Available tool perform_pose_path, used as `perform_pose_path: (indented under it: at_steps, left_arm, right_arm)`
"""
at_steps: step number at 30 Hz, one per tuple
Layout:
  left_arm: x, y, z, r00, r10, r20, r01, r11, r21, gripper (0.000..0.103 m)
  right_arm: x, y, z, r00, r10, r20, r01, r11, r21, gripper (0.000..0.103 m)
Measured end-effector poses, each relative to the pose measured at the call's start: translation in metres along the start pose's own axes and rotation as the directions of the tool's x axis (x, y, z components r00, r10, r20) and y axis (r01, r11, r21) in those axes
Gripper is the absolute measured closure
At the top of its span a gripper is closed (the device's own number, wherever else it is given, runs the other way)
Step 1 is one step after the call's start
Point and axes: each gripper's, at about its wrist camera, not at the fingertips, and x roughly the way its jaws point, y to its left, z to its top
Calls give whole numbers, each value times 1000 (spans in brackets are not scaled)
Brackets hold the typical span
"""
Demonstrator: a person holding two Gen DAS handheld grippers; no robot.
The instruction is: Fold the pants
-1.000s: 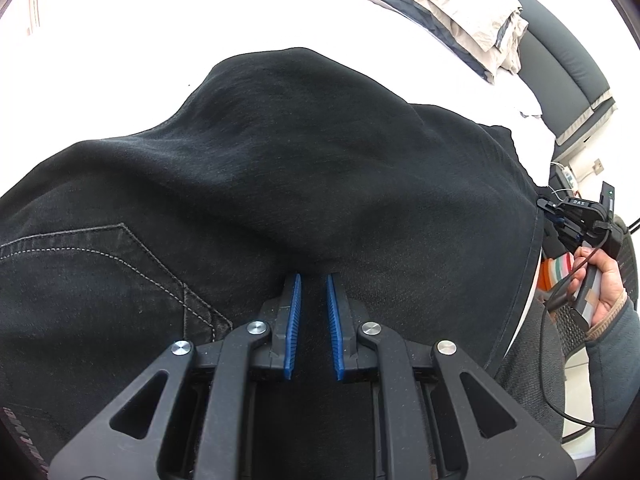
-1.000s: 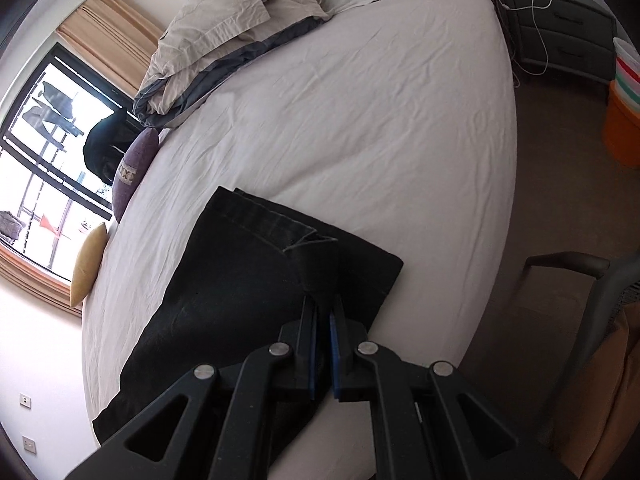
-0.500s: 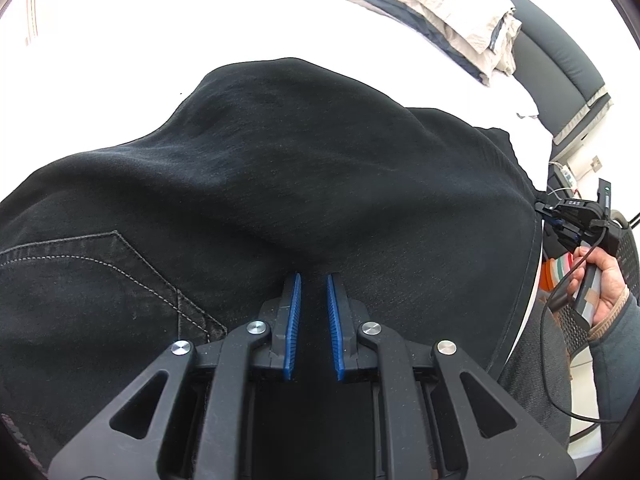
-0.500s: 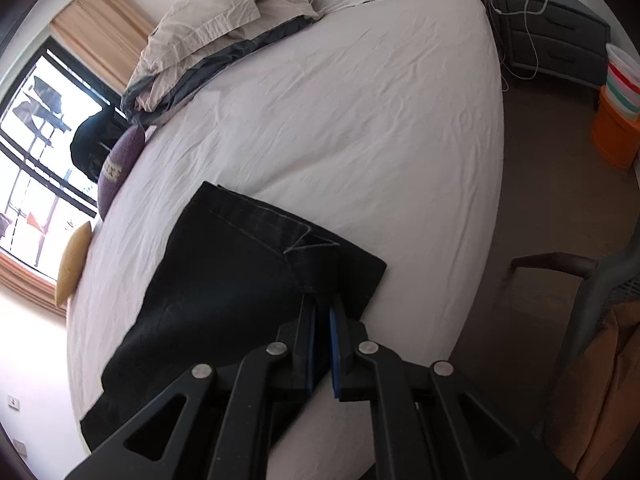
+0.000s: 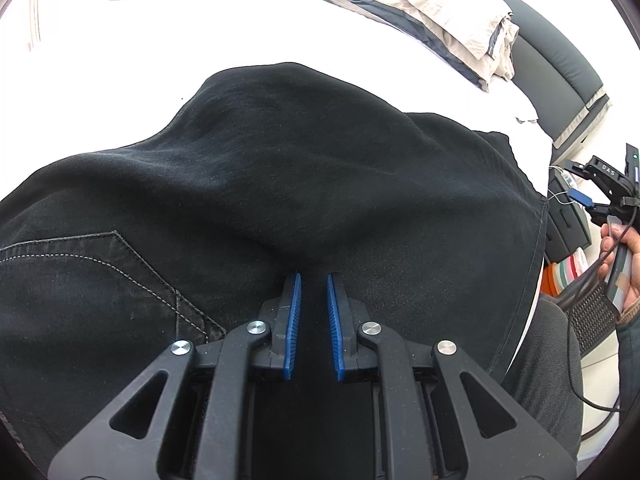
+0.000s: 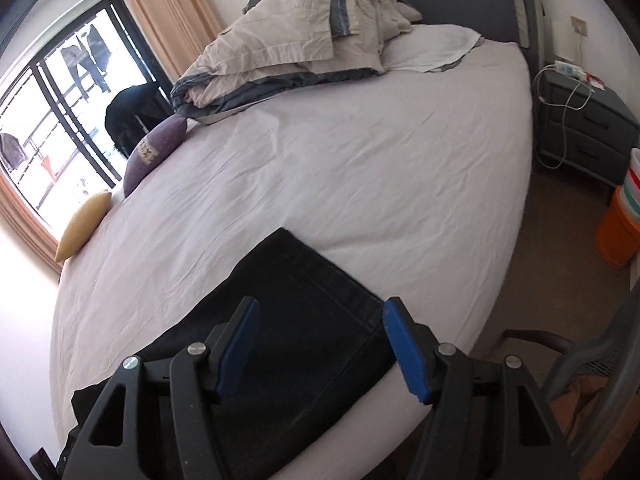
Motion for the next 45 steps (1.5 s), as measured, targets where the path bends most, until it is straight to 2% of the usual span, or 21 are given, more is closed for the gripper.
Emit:
perform_pose_path:
  at_steps: [3,5,7,9,11,14,16,18,20,22,24,27,30,34,36,38,39,41,42,44,45]
  left_arm:
    - [-2,1,-1,1000,-2,-1,2,1000,-4,90]
    - [-3,2,-3,1000,-2,-4,2,1000,-6,90]
    - [-4,2,-2,1000,-5,-9,5,1000,-11,90]
    - [-4,3,-2,1000,-8,-10,8,1000,-15,90]
    - [-4,4,-1,1000,-11,-10,11,1000,-18,90]
    - [-5,7,-2,1000,-18,-3,17,1000,-26,90]
    - [-4,6,-3,1000,-13,2,13,1000,-24,90]
    - [-5,5,-3,1000,-5,2,5,1000,-18,90]
    - [-5,4,-3,1000,-4,-2,4,1000,-16,90]
    - [-6,6,-3,1000,-14,-6,13,1000,-23,90]
    - [-6,8,-3,1000,-22,-4,22,999,-30,90]
    - [-5,9,-4,1000,-21,5,21,999,-31,90]
    - [-7,7,-3,1000,-13,-1,13,999,-35,90]
    - [-7,11,-2,1000,-30,-2,30,999,-45,90]
    - [-7,13,0,999,-37,-8,36,998,-56,90]
    - [-12,13,4,999,-43,-27,40,996,-74,90]
    - [-16,10,8,998,-60,-23,58,995,-82,90]
    - [-25,4,18,995,-96,23,98,993,-65,90]
    - [-26,0,24,994,-105,34,106,993,-49,90]
    - [-22,-5,41,993,-114,41,115,993,-23,90]
    - [-18,-5,50,991,-124,46,125,992,-20,90]
  right_arm:
    - [20,0,-7,999,3,-39,-3,1000,-21,36]
    - [42,-10,-13,993,12,-119,-11,1000,12,36]
    - [60,-22,-19,985,-15,-174,20,999,32,37]
    - [66,-28,-21,985,-54,-166,55,998,1,37]
    - [65,-31,-19,974,-155,-163,152,988,-34,35]
    - [48,-42,-17,985,-116,-131,121,992,33,35]
    - [39,-32,-19,994,-63,-90,63,998,-4,35]
    - [41,-20,-24,995,-22,-94,17,999,-51,35]
    - [54,-19,-30,989,-55,-138,48,997,-58,33]
    - [64,-35,-35,977,-99,-191,102,995,6,33]
    - [55,-49,-34,976,-128,-177,143,987,74,32]
    - [38,-61,-32,974,-164,-157,184,976,118,32]
    - [27,-64,-29,990,-89,-111,107,980,169,32]
    - [21,-41,-25,997,36,-61,-28,990,137,32]
    - [23,-23,-23,991,124,-42,-119,987,108,32]
    - [33,-6,-22,975,212,-69,-207,976,73,32]
    - [41,1,-24,970,222,-99,-217,975,55,32]
    - [63,4,-29,974,135,-181,-134,991,17,33]
    - [70,-1,-31,974,120,-194,-118,993,22,38]
    - [65,-11,-28,982,114,-147,-109,993,47,38]
    - [63,-13,-26,988,70,-138,-65,997,41,39]
